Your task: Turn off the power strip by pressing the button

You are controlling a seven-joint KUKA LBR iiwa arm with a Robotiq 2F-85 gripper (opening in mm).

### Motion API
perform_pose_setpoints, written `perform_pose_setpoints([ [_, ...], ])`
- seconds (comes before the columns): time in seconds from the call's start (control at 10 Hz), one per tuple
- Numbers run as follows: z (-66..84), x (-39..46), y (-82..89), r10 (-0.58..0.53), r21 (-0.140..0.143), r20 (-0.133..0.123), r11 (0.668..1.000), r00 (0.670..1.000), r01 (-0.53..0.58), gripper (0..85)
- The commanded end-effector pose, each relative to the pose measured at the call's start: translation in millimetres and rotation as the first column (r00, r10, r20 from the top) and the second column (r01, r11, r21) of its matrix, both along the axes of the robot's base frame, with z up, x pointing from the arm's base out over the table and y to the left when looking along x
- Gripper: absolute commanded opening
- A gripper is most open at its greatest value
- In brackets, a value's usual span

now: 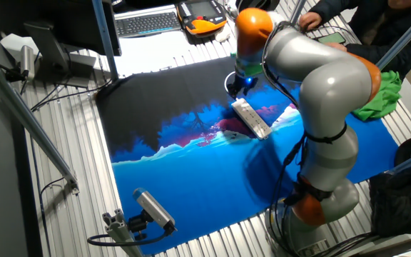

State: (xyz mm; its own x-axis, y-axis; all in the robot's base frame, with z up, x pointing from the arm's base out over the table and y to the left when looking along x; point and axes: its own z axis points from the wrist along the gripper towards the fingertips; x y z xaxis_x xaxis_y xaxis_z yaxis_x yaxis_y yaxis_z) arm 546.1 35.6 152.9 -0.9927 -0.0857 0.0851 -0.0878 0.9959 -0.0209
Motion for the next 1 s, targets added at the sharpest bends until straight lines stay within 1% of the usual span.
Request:
perform_pose_setpoints([
  [0.0, -48.3, -3.9, 0.6, -0.005, 0.007, 0.012, 1.000, 1.000, 0.005, 51.0],
  [0.1, -60.0, -6.9, -0.2, -0.006, 0.006, 0.021, 1.000, 1.000, 0.006, 51.0],
  [0.2, -69.9, -9.6, -2.3, -0.012, 0.024, 0.032, 1.000, 0.999, 0.011, 51.0],
  [0.3, -77.7, -10.7, -3.4, -0.019, 0.034, 0.041, 0.999, 0.999, 0.018, 51.0],
  [0.4, -84.1, -11.1, -2.0, -0.025, 0.027, 0.051, 0.999, 0.998, 0.023, 51.0],
  [0.5, -89.3, -10.8, -0.8, -0.022, 0.016, 0.053, 1.000, 0.998, 0.021, 51.0],
  [0.6, -95.2, -11.3, -1.2, -0.018, 0.015, 0.056, 1.000, 0.998, 0.017, 51.0],
  [0.7, -99.8, -11.6, -3.5, -0.015, 0.020, 0.059, 1.000, 0.998, 0.014, 51.0],
  [0.8, -102.5, -11.6, -4.1, -0.016, 0.028, 0.061, 1.000, 0.998, 0.014, 51.0],
  [0.9, -103.9, -12.6, -3.0, -0.017, 0.030, 0.064, 0.999, 0.998, 0.015, 51.0],
])
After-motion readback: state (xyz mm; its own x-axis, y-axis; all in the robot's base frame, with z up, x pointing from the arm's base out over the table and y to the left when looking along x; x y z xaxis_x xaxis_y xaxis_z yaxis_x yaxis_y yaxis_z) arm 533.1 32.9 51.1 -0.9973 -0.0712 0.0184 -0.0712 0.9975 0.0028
